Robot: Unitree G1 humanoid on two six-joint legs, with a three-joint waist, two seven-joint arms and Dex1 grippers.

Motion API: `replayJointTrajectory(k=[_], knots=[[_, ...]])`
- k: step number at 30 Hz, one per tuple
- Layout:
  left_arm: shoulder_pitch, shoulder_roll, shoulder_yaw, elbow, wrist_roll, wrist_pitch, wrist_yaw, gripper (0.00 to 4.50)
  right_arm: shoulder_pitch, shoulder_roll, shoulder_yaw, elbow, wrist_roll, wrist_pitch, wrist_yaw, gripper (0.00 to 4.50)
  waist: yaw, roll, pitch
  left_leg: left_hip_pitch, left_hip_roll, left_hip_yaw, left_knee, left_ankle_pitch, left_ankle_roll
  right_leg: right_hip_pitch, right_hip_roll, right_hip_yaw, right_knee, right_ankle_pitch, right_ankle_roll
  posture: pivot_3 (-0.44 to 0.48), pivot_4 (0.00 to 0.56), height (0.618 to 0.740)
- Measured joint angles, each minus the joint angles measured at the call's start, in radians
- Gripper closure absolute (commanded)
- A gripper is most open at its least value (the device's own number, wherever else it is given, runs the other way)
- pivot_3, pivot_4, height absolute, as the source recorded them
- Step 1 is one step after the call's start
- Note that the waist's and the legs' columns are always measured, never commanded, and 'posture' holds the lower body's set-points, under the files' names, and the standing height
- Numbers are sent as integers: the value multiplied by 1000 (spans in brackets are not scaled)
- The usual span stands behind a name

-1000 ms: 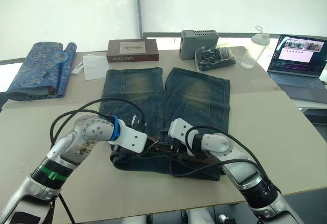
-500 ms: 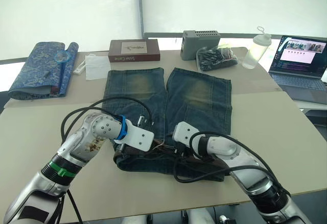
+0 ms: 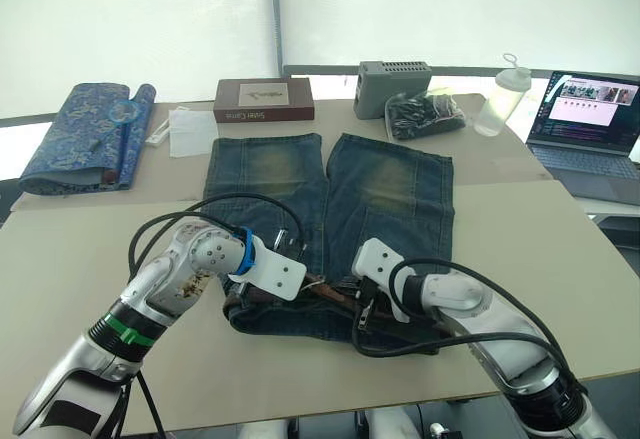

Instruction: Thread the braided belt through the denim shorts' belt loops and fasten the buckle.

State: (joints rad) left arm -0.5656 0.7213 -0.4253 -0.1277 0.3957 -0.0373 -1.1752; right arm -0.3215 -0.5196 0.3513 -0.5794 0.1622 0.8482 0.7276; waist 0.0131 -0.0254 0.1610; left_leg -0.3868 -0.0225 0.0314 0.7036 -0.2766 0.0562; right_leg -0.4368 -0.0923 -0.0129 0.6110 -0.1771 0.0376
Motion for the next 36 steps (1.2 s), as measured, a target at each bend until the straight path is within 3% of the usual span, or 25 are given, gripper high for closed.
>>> replayJointTrajectory(k=[11,36], knots=[[35,-2,17,-34,0,21,4,4500,-37,38,35,79,-14,-35,-30,4476,-2,0,0,0,0,0,0,0,0,0,0,0,0,2,-3,0,150,740],[24,-18,47,34,-43,-49,7,4500,-142,24,34,78,-9,-35,5,4476,0,0,0,-1,0,0,0,0,0,-1,0,-1,0,3,-4,0,150,740]])
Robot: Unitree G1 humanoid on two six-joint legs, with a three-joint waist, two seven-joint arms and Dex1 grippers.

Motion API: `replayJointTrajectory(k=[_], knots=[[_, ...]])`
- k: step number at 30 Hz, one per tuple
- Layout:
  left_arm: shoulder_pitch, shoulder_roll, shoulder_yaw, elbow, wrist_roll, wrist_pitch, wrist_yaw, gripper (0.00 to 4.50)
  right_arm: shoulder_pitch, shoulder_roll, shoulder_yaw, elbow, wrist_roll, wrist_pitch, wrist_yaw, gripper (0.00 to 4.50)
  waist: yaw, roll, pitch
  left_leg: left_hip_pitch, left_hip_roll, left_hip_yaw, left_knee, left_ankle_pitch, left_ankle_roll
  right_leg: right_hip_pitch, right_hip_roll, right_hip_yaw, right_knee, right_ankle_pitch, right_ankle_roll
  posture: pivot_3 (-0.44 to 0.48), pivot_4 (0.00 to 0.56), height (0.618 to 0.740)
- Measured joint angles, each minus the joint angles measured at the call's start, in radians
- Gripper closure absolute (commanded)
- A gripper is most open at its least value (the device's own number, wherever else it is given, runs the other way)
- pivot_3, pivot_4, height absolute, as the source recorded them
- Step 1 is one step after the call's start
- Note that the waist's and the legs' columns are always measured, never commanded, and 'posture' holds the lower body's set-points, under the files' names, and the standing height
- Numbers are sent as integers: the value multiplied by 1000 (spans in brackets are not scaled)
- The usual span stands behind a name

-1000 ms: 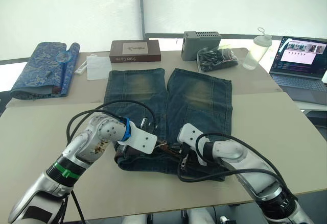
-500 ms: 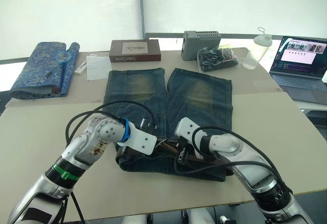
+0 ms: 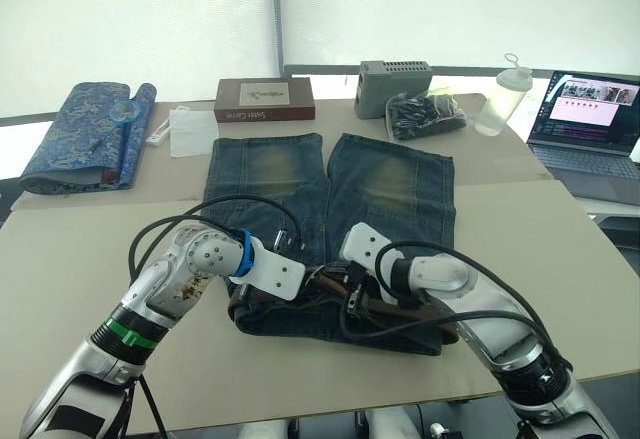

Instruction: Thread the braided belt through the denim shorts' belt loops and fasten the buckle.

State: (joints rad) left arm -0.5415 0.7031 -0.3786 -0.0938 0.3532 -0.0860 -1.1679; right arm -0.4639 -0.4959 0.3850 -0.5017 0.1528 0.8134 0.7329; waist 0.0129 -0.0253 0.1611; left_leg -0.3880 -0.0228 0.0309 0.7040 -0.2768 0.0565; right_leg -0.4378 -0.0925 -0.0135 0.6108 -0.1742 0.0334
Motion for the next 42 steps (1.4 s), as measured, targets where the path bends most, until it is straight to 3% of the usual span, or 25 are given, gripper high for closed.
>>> replayJointTrajectory(k=[12,21,42], knots=[[-14,0,5,0,-4,22,-10,4500,-35,-35,41,11,-53,-55,10,4476,-2,0,0,-1,0,0,0,0,0,-1,0,0,0,0,-1,0,150,740],[-65,-1,-15,55,-10,-41,-21,4500,-43,-128,73,9,-130,-98,33,4476,-2,0,0,-1,0,0,0,0,0,-1,0,0,0,0,-1,0,150,740],[-54,-29,-37,38,3,-44,-8,4500,61,-135,24,-89,-42,-19,50,4476,-1,0,0,-1,0,0,0,-1,1,-1,0,0,-1,0,0,0,150,740]])
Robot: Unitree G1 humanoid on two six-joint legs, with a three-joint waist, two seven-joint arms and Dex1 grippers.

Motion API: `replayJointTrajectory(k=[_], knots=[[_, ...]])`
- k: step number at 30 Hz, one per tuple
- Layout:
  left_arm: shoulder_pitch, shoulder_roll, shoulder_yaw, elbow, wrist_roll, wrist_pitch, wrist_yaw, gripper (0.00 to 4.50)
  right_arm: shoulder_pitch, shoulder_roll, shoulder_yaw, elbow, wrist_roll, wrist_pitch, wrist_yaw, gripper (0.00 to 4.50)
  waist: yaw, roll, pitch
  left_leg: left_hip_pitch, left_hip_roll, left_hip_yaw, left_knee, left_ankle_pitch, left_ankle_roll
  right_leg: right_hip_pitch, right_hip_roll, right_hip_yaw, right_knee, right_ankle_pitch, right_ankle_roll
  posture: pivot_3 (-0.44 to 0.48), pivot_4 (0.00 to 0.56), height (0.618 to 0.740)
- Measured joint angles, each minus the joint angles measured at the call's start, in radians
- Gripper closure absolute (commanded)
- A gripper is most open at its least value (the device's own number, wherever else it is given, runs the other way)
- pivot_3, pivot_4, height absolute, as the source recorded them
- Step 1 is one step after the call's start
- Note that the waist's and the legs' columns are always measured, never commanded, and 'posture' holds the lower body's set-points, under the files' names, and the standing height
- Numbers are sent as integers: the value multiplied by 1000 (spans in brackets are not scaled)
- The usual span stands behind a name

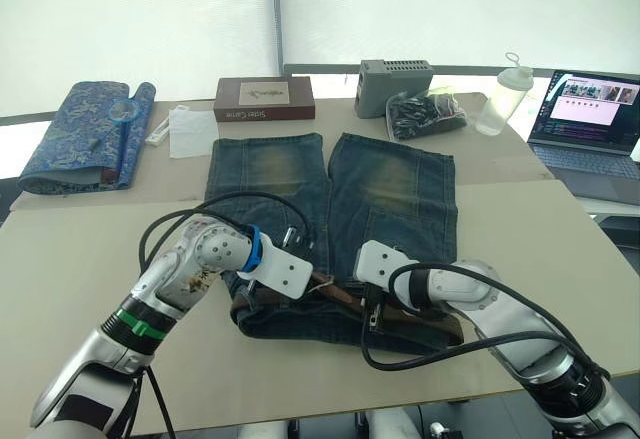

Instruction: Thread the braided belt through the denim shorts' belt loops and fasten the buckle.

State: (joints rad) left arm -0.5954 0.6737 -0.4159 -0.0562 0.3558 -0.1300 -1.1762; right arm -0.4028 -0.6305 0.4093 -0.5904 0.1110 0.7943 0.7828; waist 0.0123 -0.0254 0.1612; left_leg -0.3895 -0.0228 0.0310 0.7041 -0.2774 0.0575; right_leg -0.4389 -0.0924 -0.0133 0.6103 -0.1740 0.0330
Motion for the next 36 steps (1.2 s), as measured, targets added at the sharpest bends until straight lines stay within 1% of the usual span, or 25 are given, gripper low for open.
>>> replayJointTrajectory(k=[8,11,12,13,14,15,17,19,21,22,24,26,29,31,33,35,36], knots=[[15,6,5,0,1,3,19,4500,-1,86,15,42,0,-9,-26,4476,-1,0,0,0,0,0,0,0,0,0,0,0,0,0,0,0,150,740],[27,4,21,-4,-21,28,21,4500,17,89,2,44,3,-29,-30,4476,-1,0,0,0,0,0,0,0,0,0,0,0,0,0,0,0,150,740],[36,1,30,-11,-45,50,16,3934,31,79,-7,42,11,-34,-26,4035,-1,0,0,0,0,0,0,0,0,0,0,0,0,0,0,0,150,740],[51,-6,47,-24,-84,86,6,3631,56,64,-29,31,28,-35,-18,3766,0,0,0,0,0,0,0,0,0,0,0,0,0,0,0,0,150,740],[68,-10,63,-40,-126,128,-6,3170,85,37,-55,15,48,-33,-4,3372,0,0,0,-1,0,0,0,0,1,0,-1,0,0,0,1,0,150,740],[80,-10,76,-52,-154,155,-15,2843,106,16,-80,3,65,-31,7,3130,0,0,0,-1,0,0,0,-1,1,0,-1,0,-1,-1,1,0,150,740],[104,-8,121,-89,-240,246,-32,1781,146,-25,-140,-46,109,-19,25,2331,-2,0,0,-1,0,0,0,-1,1,0,-1,0,-1,-1,1,0,150,740],[128,-3,183,-151,-343,346,-51,906,181,-64,-182,-97,132,-7,33,1704,-5,0,0,-1,0,0,0,-1,1,-1,-1,0,-1,-1,1,0,150,740],[168,39,256,-230,-461,474,-73,906,220,-103,-213,-132,148,8,40,1704,-10,-1,0,0,2,-1,0,-1,1,-1,0,0,0,-2,2,0,150,740],[198,69,299,-272,-521,552,-81,906,238,-117,-220,-143,148,12,39,1704,-15,-1,1,0,2,0,0,-2,1,-1,1,0,0,-5,5,0,150,740],[255,115,372,-334,-612,673,-85,906,270,-145,-221,-154,148,16,40,1704,-19,0,1,1,3,-1,0,-1,0,0,1,0,1,-6,7,0,150,740],[344,139,457,-399,-708,767,-75,906,294,-160,-220,-166,150,23,43,1704,-22,0,1,2,3,0,0,-1,0,1,0,0,1,-6,7,0,150,740],[454,142,532,-463,-791,857,-26,906,292,-191,-169,-158,124,21,39,1704,-21,0,1,2,3,0,0,-1,0,1,-1,0,0,-6,7,0,150,740],[524,143,550,-488,-801,869,13,906,282,-205,-125,-130,88,19,31,1704,-19,0,1,2,2,0,0,-1,0,1,-1,1,0,-6,7,0,150,740],[609,150,530,-497,-758,827,56,849,255,-216,-84,-91,46,4,19,2215,-15,0,1,2,2,0,0,-2,0,0,-2,1,0,-6,6,0,150,740],[660,156,483,-488,-672,753,116,1392,225,-227,-57,-79,13,-7,16,2839,-11,0,1,3,2,0,0,-2,-1,2,-2,1,-1,-9,0,0,150,740],[675,147,456,-470,-626,703,163,1735,206,-226,-41,-66,-5,-7,11,3219,-7,0,1,4,3,0,0,-1,-1,2,-2,1,-1,-8,-1,0,150,740]])
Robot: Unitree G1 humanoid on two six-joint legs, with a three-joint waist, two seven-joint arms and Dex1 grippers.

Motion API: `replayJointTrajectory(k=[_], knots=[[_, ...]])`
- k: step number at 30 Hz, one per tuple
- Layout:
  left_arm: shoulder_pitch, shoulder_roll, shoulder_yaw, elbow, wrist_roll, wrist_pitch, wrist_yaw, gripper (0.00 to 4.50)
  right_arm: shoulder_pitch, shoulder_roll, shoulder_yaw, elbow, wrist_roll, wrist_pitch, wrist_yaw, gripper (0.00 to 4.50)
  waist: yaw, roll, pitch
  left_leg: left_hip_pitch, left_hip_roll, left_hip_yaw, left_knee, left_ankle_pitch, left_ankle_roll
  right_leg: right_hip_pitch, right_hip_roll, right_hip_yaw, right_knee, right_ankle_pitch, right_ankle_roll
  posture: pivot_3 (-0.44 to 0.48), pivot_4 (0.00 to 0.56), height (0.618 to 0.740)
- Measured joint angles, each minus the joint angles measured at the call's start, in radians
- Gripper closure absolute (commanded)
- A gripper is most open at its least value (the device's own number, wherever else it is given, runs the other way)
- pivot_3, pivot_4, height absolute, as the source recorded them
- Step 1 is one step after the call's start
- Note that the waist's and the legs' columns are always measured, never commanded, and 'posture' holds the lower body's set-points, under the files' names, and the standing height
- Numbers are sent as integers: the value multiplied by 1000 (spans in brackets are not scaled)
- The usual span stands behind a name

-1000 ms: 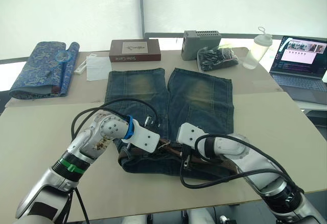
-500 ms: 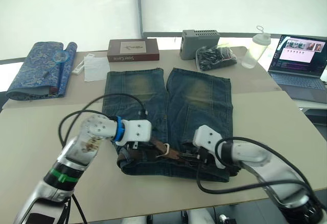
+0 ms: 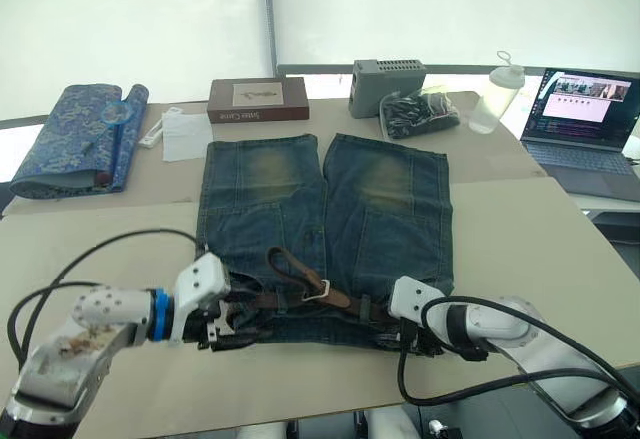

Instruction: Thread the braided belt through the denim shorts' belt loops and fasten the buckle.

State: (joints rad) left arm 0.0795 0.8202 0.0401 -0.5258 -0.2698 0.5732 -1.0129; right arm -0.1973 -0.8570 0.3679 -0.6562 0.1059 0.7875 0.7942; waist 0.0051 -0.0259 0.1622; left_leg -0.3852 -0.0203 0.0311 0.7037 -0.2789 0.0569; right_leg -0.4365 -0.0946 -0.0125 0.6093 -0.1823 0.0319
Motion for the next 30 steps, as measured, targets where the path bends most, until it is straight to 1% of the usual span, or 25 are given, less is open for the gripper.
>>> replayJointTrajectory(k=[1,2,3,4,5,6,9,10,12,14,15,18,20,21,22,23,24,27,28,29,30], knots=[[4,-12,-17,19,35,-41,37,2168,-16,0,15,5,-15,0,-3,3547,4,0,0,1,0,0,0,0,0,1,-1,0,0,0,0,0,150,740],[2,-29,-37,46,85,-94,89,2706,-39,7,36,20,-34,0,-9,3942,7,0,0,4,1,0,0,0,0,2,-1,0,-1,0,0,0,150,740],[-3,-56,-50,70,112,-124,130,3091,-62,19,53,33,-53,0,-16,4222,7,1,-1,8,2,0,-1,0,0,3,-2,0,-1,0,0,0,150,740],[-18,-93,-66,104,145,-158,187,3576,-87,35,71,62,-77,1,-30,4500,8,1,-1,11,2,0,-1,-1,-1,7,-3,0,-1,0,1,0,150,740],[-28,-108,-74,121,163,-175,216,3986,-105,43,84,79,-91,-1,-34,4500,9,2,-1,14,2,0,-2,-4,-8,9,-4,-1,-1,-1,1,0,150,740],[-49,-122,-86,154,192,-204,260,4275,-134,60,104,106,-111,-12,-40,4500,10,2,-1,17,2,0,-4,-5,-8,12,-4,-1,-1,-1,2,0,150,740],[-97,-150,-96,232,240,-253,336,4301,-194,97,140,173,-155,-51,-51,4500,10,2,-1,16,2,0,-5,-3,-8,13,-2,-2,0,-1,2,0,150,740],[-128,-159,-97,280,252,-279,359,4302,-234,116,157,225,-177,-80,-57,4500,9,3,-1,16,2,0,-5,1,-4,12,-1,-1,1,0,2,0,150,740],[-167,-161,-99,341,268,-317,377,4302,-282,139,171,294,-208,-129,-65,4500,7,3,-1,15,2,0,-6,1,-3,11,1,-2,1,2,5,0,150,740],[-188,-162,-103,383,273,-360,378,4302,-316,146,176,359,-237,-192,-73,4500,6,3,-1,15,1,0,-8,1,-3,9,0,-1,0,3,2,0,150,740],[-193,-170,-102,391,267,-375,376,4302,-331,147,176,398,-248,-231,-74,4500,7,3,-1,14,1,0,-9,1,-4,9,0,-1,0,6,-3,0,150,740],[-193,-190,-91,385,231,-367,364,4302,-346,147,175,452,-258,-281,-72,4500,8,3,-1,11,0,0,-9,1,-4,7,-2,-2,0,6,-3,0,150,740],[-168,-196,-66,344,171,-322,340,4302,-346,145,161,476,-252,-315,-45,4500,6,3,-1,6,-1,0,-8,0,-3,2,-4,-1,-1,6,-3,0,150,740],[-151,-194,-52,313,141,-294,324,4302,-340,138,143,469,-239,-316,-22,4113,6,2,-1,2,-1,0,-8,0,-2,-1,-4,-1,-1,6,-3,0,150,740],[-135,-191,-43,290,114,-270,310,3802,-333,132,128,465,-228,-317,-2,3679,6,3,-1,0,-1,0,-8,0,-2,-2,-3,-1,-1,6,-2,0,150,740],[-117,-189,-25,258,73,-233,292,3275,-318,124,106,453,-204,-311,22,3384,6,2,-1,-1,-1,0,-8,-1,-2,-3,-3,-1,-1,7,-2,0,150,740],[-97,-178,-3,229,29,-192,272,2947,-290,113,78,431,-181,-300,45,3023,6,2,-1,-1,-1,0,-8,-2,-2,-3,-3,-2,0,6,-3,0,150,740],[-67,-115,69,168,-68,-95,221,1539,-228,83,6,361,-132,-278,81,2020,6,2,0,-3,1,-1,-8,-3,-3,-5,-1,-3,-1,6,-4,0,150,740],[-70,-96,96,156,-91,-67,211,974,-210,83,-15,341,-115,-265,85,1583,6,2,0,-3,1,-1,-8,-3,-3,-5,0,-3,-1,5,-4,0,150,740],[-78,-76,113,146,-112,-41,202,601,-190,85,-37,318,-92,-246,89,1310,7,2,0,-3,1,-1,-8,-3,-3,-5,0,-3,0,5,-4,0,150,740],[-98,-42,129,141,-140,-6,183,601,-164,88,-69,282,-61,-220,93,1310,8,2,0,-3,1,-2,-8,-3,-3,-5,0,-3,0,5,-4,0,150,740]])
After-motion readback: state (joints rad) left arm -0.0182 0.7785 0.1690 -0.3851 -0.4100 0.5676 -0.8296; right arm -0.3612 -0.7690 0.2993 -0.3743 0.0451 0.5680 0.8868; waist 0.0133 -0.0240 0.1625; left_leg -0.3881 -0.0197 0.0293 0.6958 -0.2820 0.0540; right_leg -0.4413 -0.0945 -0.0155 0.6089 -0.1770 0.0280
